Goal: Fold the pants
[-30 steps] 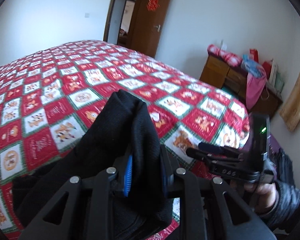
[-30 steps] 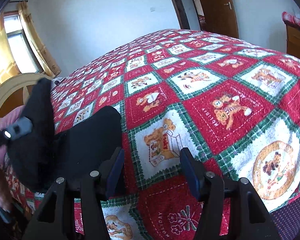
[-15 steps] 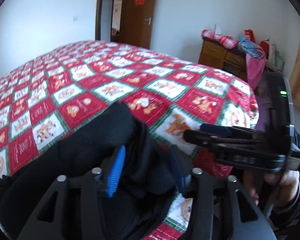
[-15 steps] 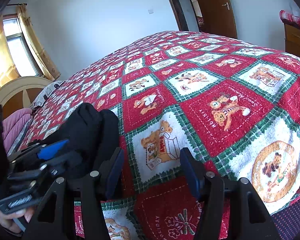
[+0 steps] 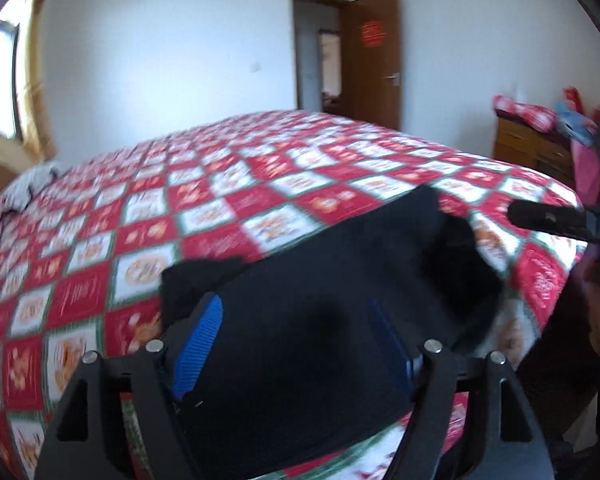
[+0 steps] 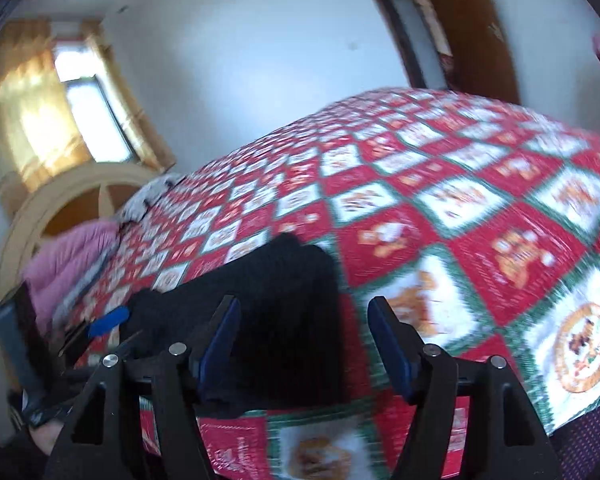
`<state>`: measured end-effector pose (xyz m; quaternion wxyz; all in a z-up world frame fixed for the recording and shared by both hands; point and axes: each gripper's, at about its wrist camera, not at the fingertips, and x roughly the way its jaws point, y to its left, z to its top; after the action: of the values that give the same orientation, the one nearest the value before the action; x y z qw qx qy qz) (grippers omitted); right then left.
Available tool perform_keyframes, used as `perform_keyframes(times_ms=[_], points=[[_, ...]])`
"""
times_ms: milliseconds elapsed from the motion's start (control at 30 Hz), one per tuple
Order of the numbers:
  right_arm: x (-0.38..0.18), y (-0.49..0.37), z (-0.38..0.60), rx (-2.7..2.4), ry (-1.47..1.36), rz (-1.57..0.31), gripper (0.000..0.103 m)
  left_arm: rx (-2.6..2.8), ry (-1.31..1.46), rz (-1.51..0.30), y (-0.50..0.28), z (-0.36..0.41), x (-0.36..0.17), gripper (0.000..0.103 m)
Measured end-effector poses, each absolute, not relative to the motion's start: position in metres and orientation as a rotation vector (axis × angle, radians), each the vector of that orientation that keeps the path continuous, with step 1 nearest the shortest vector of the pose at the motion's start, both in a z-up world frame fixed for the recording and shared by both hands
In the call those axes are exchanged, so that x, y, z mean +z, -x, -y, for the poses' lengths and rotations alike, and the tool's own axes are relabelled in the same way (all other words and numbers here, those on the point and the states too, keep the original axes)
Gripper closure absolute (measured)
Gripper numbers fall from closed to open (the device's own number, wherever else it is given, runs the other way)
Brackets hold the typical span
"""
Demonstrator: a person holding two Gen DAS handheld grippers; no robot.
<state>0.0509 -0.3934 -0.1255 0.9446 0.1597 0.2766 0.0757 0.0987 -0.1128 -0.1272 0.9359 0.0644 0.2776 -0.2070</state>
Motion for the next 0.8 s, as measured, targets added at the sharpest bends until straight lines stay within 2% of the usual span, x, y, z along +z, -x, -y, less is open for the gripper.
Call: perform_keyframes(times_ms=[67,200,300,533,667,800], points=[[-0.126,-0.054,0.367,0.159,-0.241,-0.581,0.031,-0.409,-0.11,-0.579,-0.103,0.106,-0.135,0.026],[-0.142,-0.073,0.332,0.094,-0.092,-0.652,0.031,-0.395,-0.1,-0.6,-0.109,0.101,-0.148,0.025],[-0.146,-0.078,0.353,0.064,-0.171,-0.698,0.031,-0.402,-0.058,-0.627,-0.114,0.094,-0.155,0.02],[-0.152,-0.053,0.417,-0.121,-0.22,-0.732,0.031,-0.41,0.018,-0.668,-0.118,0.085,-0.166,0.018],[-0.145,-0.049,0.432,-0.067,-0.335,-0.679,0.031,-0.403,0.023,-0.659,-0.115,0.084,-0.163,0.018],[-0.127,-0.045,0.397,0.056,-0.263,-0.595,0.031,-0.39,0.051,-0.633,-0.112,0.078,-0.158,0.018]])
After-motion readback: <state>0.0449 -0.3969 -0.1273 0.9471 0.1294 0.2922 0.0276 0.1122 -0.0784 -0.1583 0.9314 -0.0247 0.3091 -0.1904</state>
